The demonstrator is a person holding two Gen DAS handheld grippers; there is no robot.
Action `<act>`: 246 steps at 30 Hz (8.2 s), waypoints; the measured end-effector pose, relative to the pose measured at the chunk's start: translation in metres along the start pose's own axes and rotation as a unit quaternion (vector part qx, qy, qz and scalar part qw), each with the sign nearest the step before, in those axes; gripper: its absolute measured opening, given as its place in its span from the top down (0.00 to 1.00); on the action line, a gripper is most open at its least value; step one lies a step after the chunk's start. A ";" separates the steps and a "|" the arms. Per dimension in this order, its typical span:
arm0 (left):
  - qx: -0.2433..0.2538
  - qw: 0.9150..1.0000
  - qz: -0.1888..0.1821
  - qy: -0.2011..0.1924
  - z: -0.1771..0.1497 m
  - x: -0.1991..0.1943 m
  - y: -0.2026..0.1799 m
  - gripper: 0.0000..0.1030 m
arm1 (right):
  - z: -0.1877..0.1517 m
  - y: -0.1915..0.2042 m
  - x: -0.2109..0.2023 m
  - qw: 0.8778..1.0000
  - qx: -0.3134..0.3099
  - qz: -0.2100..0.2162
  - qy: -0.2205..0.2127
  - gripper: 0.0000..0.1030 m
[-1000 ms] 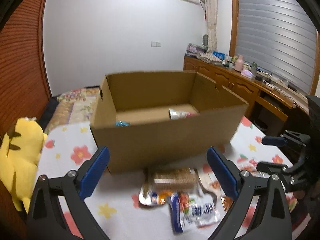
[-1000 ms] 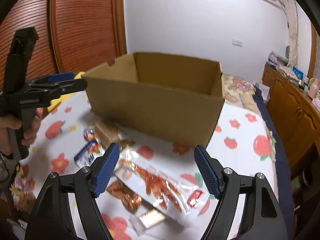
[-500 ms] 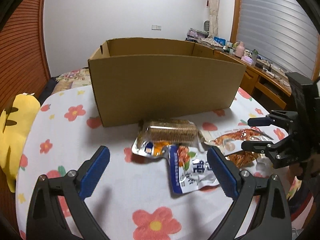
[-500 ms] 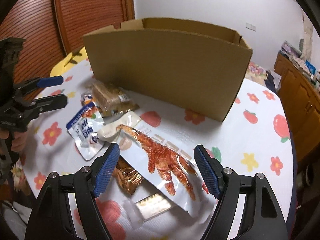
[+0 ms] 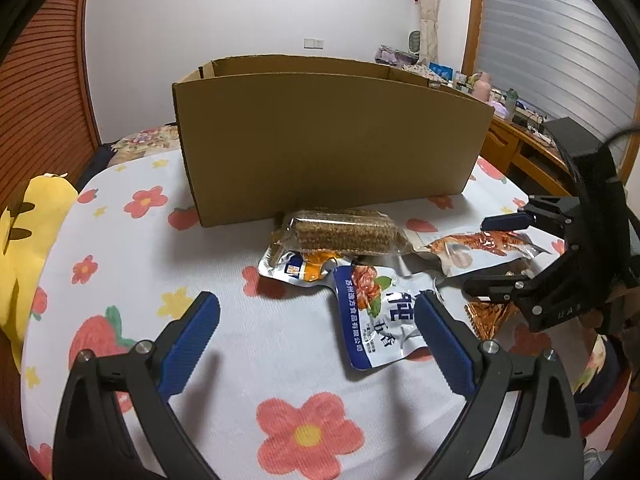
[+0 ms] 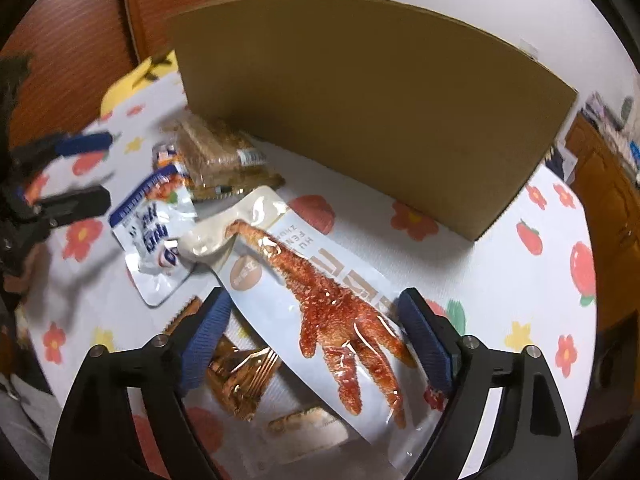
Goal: Organize snacks
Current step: 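Grasp the chicken-feet pack with the right tool while the left tool grasps the blue-white pouch, then lift both held packs and carry them over the cardboard box, then open both tools to drop the packs into the box, then move both open tools back to the granola bar and silver pouch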
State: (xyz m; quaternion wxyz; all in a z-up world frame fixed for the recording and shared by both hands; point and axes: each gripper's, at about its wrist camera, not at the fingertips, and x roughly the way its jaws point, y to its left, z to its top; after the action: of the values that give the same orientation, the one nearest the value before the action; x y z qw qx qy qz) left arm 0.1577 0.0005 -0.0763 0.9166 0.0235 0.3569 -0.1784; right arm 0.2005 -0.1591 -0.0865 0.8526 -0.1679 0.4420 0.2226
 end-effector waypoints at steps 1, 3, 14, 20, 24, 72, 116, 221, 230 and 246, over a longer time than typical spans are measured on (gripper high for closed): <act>0.001 1.000 0.000 0.001 -0.001 0.000 -0.001 0.04 | 0.000 0.001 0.002 1.000 -0.004 -0.002 0.000 0.13; 0.003 1.000 0.001 0.004 -0.001 0.001 -0.001 0.05 | 0.002 -0.002 0.004 1.000 0.004 0.006 0.005 0.13; 0.015 1.000 0.008 0.007 -0.001 0.002 -0.010 0.05 | -0.002 -0.011 -0.003 1.000 0.012 0.010 -0.001 0.50; 0.028 1.000 0.000 0.006 0.002 0.002 -0.019 0.05 | -0.009 -0.004 -0.014 1.000 -0.006 -0.020 -0.014 0.66; 0.040 0.999 -0.010 0.005 0.003 0.001 -0.026 0.04 | -0.013 -0.004 -0.022 1.000 -0.004 -0.019 -0.023 0.69; 0.221 0.962 -0.075 0.141 0.022 0.035 -0.075 0.57 | -0.062 -0.039 -0.061 0.980 0.153 -0.008 -0.126 0.74; 0.069 0.995 -0.060 0.029 0.017 -0.017 -0.044 0.62 | -0.069 -0.043 -0.077 0.971 0.169 0.004 -0.168 0.79; 0.032 0.998 -0.002 -0.059 0.163 0.022 0.026 0.43 | 0.129 -0.052 -0.049 0.985 0.035 0.006 -0.170 0.79; 0.019 0.998 0.007 -0.062 0.144 -0.002 0.039 0.43 | 0.170 -0.059 -0.030 0.984 0.044 -0.039 -0.167 0.89; 0.012 0.998 0.013 -0.057 0.100 -0.016 0.049 0.24 | 0.173 -0.096 -0.057 0.976 0.099 -0.115 -0.159 0.53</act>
State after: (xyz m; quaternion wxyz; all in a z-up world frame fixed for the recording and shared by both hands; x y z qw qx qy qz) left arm 0.2274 0.0342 0.0046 0.9373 0.0287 0.3018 -0.1719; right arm 0.3394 -0.1702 0.0651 0.9442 -0.0946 0.2985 0.1018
